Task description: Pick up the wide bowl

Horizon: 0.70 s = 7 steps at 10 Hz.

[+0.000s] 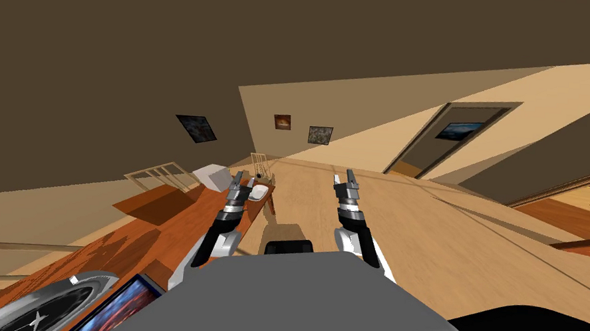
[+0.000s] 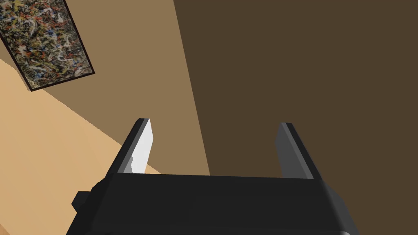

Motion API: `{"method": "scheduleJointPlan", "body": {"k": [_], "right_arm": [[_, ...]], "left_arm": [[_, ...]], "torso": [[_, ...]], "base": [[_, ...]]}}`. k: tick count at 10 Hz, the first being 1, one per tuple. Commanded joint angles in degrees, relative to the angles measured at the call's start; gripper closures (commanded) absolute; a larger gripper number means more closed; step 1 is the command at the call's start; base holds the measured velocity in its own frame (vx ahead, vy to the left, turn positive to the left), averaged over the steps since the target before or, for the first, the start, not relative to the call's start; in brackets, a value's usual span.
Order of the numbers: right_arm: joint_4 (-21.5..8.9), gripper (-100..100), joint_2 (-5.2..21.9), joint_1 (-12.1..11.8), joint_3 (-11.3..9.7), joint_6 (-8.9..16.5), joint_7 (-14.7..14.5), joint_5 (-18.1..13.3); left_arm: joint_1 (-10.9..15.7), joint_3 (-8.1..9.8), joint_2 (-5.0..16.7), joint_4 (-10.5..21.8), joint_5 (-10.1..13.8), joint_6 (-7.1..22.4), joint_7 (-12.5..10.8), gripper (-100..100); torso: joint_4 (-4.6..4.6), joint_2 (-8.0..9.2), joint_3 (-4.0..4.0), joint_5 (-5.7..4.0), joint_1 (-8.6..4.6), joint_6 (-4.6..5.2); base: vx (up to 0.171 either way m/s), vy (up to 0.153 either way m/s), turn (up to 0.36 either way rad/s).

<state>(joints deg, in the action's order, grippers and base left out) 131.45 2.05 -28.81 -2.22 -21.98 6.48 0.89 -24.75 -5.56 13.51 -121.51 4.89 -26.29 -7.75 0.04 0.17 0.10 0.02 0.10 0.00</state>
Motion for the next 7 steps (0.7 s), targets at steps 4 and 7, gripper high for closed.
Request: {"method": "scheduleJointPlan", "body": {"k": [4,7], "right_arm": [[0.0,0,0.0,0.0,0.0,0.0,0.0,0.0],[0.0,0,0.0,-0.01,0.0,0.0,0.0,0.0]], "left_arm": [[1.59,-0.92,3.56,6.6,2.95,3.35,0.08,-100],[2.82,-1.82,6.26,11.07,5.4,6.5,0.23,-100]], "torso": [[-0.01,-0.06,-0.03,0.0,-0.01,-0.01],[0.0,-0.02,-0.01,0.01,0.05,-0.02]], "base": [[-0.035,0.013,-0.054],[-0.047,0.028,-0.087]]}}
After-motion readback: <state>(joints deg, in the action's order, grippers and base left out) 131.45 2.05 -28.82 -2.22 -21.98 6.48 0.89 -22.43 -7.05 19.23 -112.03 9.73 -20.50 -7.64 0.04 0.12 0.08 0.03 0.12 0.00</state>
